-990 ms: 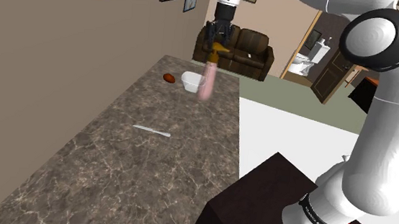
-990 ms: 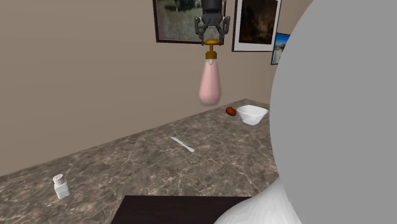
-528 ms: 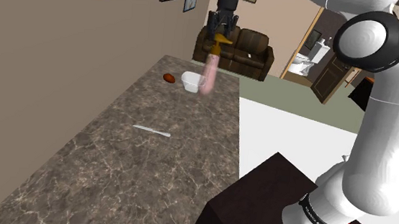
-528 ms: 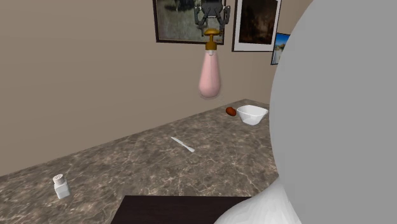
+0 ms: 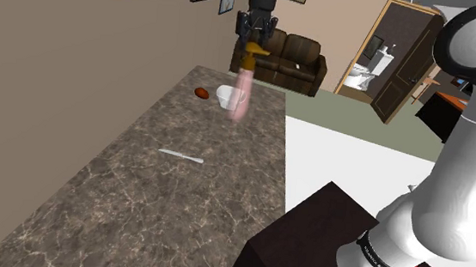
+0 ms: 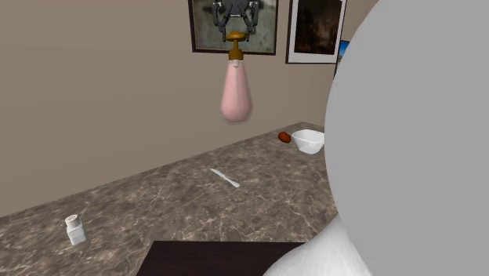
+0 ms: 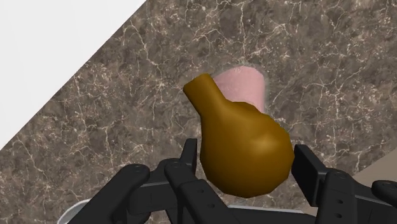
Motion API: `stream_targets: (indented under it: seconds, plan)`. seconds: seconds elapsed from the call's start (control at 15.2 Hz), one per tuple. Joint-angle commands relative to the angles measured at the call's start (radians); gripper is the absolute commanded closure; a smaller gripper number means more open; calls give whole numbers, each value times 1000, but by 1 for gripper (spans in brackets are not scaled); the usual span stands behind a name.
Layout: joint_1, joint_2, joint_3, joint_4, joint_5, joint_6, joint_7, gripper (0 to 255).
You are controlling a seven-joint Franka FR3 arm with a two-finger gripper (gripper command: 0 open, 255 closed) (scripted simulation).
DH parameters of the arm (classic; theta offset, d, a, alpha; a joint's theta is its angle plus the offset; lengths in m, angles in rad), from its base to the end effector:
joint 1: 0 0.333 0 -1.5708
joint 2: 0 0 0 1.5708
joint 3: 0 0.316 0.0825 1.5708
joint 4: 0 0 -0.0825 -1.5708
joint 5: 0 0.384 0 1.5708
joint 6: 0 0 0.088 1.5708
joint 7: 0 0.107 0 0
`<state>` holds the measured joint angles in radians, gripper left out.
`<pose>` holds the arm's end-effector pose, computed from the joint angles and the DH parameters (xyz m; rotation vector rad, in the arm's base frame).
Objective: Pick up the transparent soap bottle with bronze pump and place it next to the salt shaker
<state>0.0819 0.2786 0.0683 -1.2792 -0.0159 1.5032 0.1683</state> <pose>0.6251 0.0862 0.5903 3.1346 -0.0327 -0.0843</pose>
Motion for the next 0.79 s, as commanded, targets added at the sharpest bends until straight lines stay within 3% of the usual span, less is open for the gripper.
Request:
stream_targets:
  seconds: [0.0,0.73]
  plan:
    - [28,-42,16,-64,1,22,46,255]
    - [169,-131,113,-187,7,57,285,255]
